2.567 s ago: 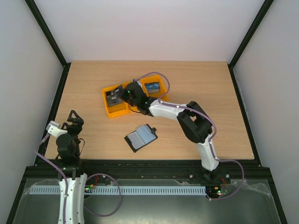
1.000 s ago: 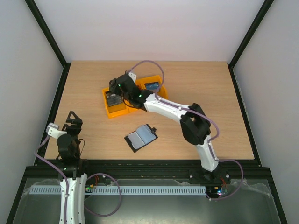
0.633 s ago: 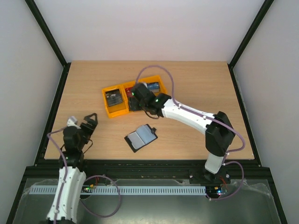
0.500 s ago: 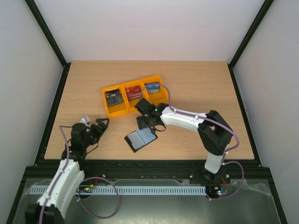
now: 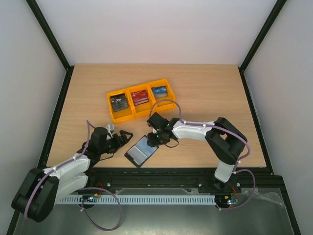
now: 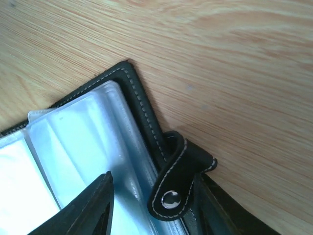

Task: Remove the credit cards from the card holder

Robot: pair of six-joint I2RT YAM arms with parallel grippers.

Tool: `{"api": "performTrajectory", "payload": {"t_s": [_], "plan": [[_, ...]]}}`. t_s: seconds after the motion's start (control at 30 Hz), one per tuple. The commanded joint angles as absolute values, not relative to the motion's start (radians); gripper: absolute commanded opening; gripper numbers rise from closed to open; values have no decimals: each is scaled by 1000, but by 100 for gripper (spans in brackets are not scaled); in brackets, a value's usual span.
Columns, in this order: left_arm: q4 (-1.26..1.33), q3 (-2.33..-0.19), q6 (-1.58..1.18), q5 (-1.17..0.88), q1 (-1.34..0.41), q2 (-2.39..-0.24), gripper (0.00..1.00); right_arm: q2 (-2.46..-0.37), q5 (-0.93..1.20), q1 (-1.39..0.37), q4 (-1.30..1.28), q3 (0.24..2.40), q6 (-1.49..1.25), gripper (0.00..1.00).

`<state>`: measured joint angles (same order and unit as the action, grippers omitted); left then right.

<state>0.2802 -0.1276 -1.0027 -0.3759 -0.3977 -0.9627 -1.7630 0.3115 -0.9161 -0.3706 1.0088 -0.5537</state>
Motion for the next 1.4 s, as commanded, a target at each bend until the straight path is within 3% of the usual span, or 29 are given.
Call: {"api": "performTrajectory", "payload": {"t_s": [0.0,0.2,0.33,0.4,0.6,0.73,0.87,0.97,1.17,1.2,1.37], "plan": [[368,-92,-1003,-402,-410,-1007,99,-1823,459,-925,-305,1021,-588,42],[399,-84,-995,-384,-401,-993,99,-1837,401,-927,-405,1098,-512,47],[300,-95,-1022,-301,-374,-948,99,-1808,-38,-966,-676,1252,-422,48],[228,-100,-1041,-259,-359,-909,99,-1793,-125,-998,-743,1306,-373,51],[120,-102,-1061,-199,-340,-814,99,-1807,56,-1095,-650,1306,-346,59],[97,-90,-1077,-177,-328,-768,99,-1910,42,-1125,-648,1358,-347,66],[83,-84,-1090,-161,-324,-739,99,-1974,44,-1127,-615,1350,-361,67],[93,-79,-1096,-159,-323,-737,99,-2000,31,-1126,-601,1342,-411,56],[107,-71,-1111,-148,-324,-742,99,-1982,-33,-1095,-578,1308,-529,6],[109,-71,-1112,-147,-324,-743,99,-1965,-19,-1080,-555,1289,-548,2],[131,-68,-1111,-146,-330,-747,99,-1877,63,-984,-395,1194,-630,2]]}}
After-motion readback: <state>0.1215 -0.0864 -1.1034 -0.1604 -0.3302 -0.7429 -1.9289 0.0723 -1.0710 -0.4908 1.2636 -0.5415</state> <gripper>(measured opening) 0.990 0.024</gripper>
